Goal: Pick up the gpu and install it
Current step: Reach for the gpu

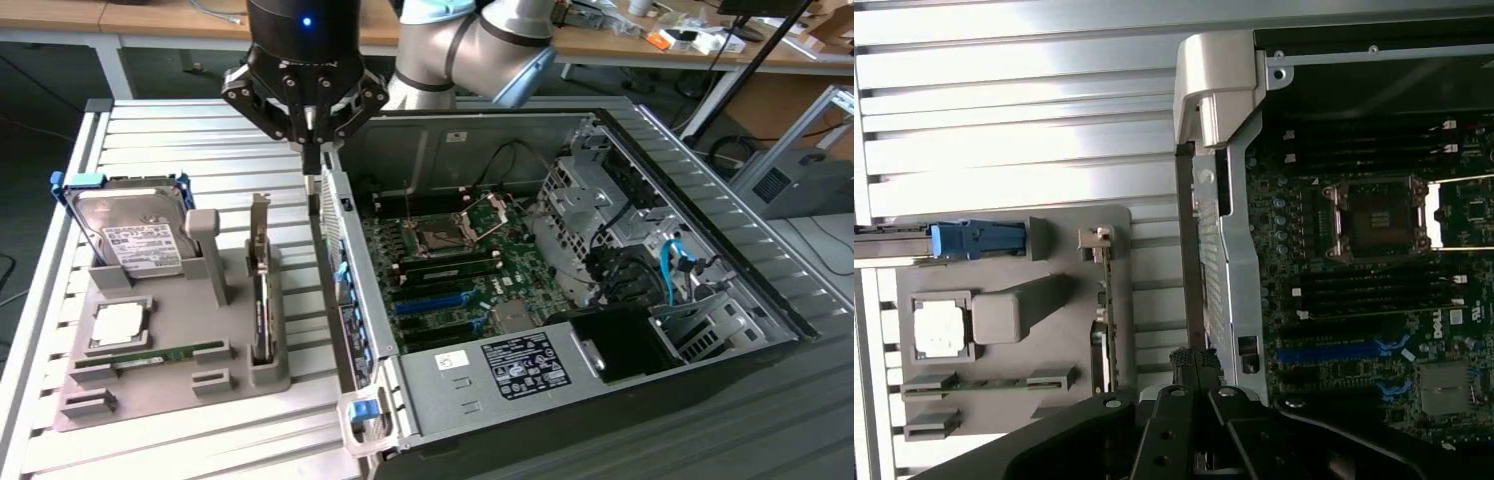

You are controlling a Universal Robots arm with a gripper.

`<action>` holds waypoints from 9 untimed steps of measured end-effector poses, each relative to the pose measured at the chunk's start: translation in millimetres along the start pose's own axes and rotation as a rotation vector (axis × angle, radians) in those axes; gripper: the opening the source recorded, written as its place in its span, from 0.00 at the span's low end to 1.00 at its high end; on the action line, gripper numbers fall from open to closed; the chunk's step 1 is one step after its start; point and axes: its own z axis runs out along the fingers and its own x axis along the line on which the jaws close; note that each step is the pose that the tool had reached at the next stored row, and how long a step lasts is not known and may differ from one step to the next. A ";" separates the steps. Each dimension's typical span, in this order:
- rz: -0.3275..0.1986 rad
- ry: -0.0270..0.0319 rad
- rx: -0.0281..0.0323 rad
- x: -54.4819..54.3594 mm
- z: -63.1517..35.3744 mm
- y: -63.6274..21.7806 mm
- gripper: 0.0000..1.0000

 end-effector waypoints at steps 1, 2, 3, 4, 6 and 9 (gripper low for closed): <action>0.000 0.0000 0.0000 0.9 0.0 -0.1 0.11; 0.000 0.0001 0.0001 1.9 -0.1 -0.1 0.11; 0.000 0.0000 0.0000 2.7 -0.1 -0.2 0.11; 0.000 0.0000 0.0000 3.6 -0.1 -0.3 0.11; 0.000 0.0000 0.0000 5.2 -0.2 -0.4 0.11; 0.000 0.0000 0.0000 7.4 -0.2 -0.6 0.11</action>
